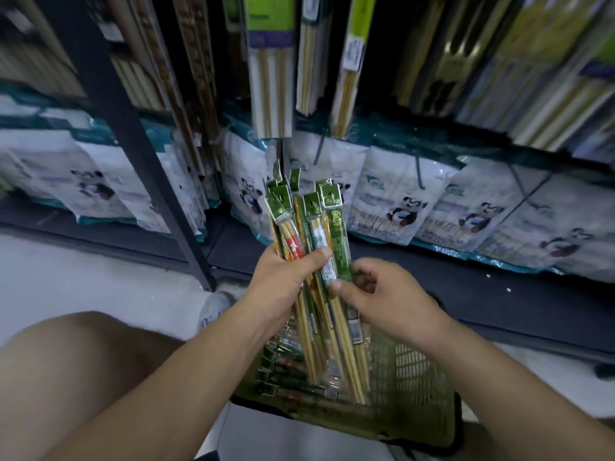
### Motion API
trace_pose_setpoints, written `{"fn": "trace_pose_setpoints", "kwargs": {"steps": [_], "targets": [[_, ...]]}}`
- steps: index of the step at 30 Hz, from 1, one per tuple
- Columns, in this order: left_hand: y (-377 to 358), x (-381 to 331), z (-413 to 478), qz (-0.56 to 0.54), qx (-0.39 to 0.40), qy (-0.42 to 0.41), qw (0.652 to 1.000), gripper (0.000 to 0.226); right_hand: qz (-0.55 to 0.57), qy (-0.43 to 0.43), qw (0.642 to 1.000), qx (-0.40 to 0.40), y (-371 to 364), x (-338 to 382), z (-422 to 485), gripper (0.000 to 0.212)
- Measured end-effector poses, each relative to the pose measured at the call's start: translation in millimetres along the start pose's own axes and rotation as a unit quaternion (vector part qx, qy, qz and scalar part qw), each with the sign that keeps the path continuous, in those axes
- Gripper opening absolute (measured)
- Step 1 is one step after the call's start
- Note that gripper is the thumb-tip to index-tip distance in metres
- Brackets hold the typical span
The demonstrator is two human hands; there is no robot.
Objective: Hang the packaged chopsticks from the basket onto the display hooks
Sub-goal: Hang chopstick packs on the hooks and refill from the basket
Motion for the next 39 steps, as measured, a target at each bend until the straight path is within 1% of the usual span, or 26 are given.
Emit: {"fn": "trace_pose_setpoints", "kwargs": {"steps": [2, 4, 8, 10, 14, 15, 18, 19, 22, 23, 25, 28, 29, 31, 34, 39], "targets": [[-10.8, -14.8, -3.9, 0.009, 0.017, -0.012, 1.0, 0.024, 0.051, 0.003, 0.997, -0.051, 21.5, 14.1, 0.8, 0.032], [-21.0, -29.8, -7.5, -0.003, 0.031, -0.015, 0.999, 0.027, 0.108, 0.006, 0.991, -0.074, 38.1, 28.1, -0.1, 0.021], [-35.3, -57.4, -10.9, -0.008, 0.046, -0.034, 0.998, 0.018, 0.147, 0.035, 0.984, -0.092, 57.6, 47.1, -4.2, 0.015], [-41.6, -68.3, -13.0, 0.008, 0.053, -0.053, 0.997, 0.017, 0.153, 0.047, 0.982, -0.105, 66.7, 52.0, -5.1, 0.018], [-57.4, -93.2, -16.7, 0.036, 0.08, -0.085, 0.992, 0.02, 0.143, 0.073, 0.98, -0.119, 89.8, 66.3, -5.7, 0.038], [-60.9, -101.0, -15.9, 0.041, 0.086, -0.094, 0.991, 0.022, 0.15, 0.076, 0.978, -0.121, 96.1, 70.7, -5.4, 0.037], [-73.7, -128.8, -12.1, 0.068, 0.099, -0.133, 0.984, 0.024, 0.165, 0.085, 0.97, -0.155, 121.1, 87.5, -4.7, 0.015], [-78.8, -138.2, -10.6, 0.078, 0.102, -0.148, 0.981, 0.025, 0.157, 0.092, 0.969, -0.168, 130.2, 94.2, -3.8, 0.013], [-92.5, -168.4, -5.4, 0.109, 0.089, -0.199, 0.97, 0.024, 0.11, 0.117, 0.966, -0.202, 154.8, 115.0, 3.2, 0.024], [-95.1, -177.5, -2.8, 0.114, 0.083, -0.215, 0.966, 0.023, 0.107, 0.125, 0.963, -0.214, 162.0, 122.2, 6.5, 0.023], [-95.7, -192.8, 3.4, 0.103, 0.071, -0.235, 0.964, 0.023, 0.114, 0.148, 0.956, -0.225, 173.1, 136.5, 15.5, 0.013], [-86.8, -208.8, 13.9, 0.064, 0.046, -0.239, 0.968, 0.029, 0.106, 0.176, 0.954, -0.217, 181.6, 159.4, 32.7, 0.03], [-82.4, -213.4, 17.9, 0.056, 0.034, -0.244, 0.968, 0.03, 0.093, 0.18, 0.955, -0.217, 183.5, 167.8, 38.5, 0.03], [-73.8, -221.7, 26.4, 0.05, 0.003, -0.258, 0.965, 0.03, 0.074, 0.183, 0.953, -0.23, 189.5, 183.7, 49.5, 0.022], [-63.8, -228.8, 38.7, 0.042, -0.034, -0.259, 0.964, 0.036, 0.091, 0.187, 0.943, -0.261, 203.3, 205.3, 65.4, 0.01], [-64.4, -227.3, 52.7, 0.042, -0.031, -0.241, 0.969, 0.044, 0.155, 0.155, 0.935, -0.279, 217.4, 225.6, 86.2, 0.017]]}}
Point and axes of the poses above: each hand's wrist, its own z-axis towards the middle knuckle, its own y-axis out of the back of the hand, x = y × z, the point moved 4 cm from there along z, towards the middle knuckle, and after that the axes turned 6 degrees about z, right-handed, at the moved point
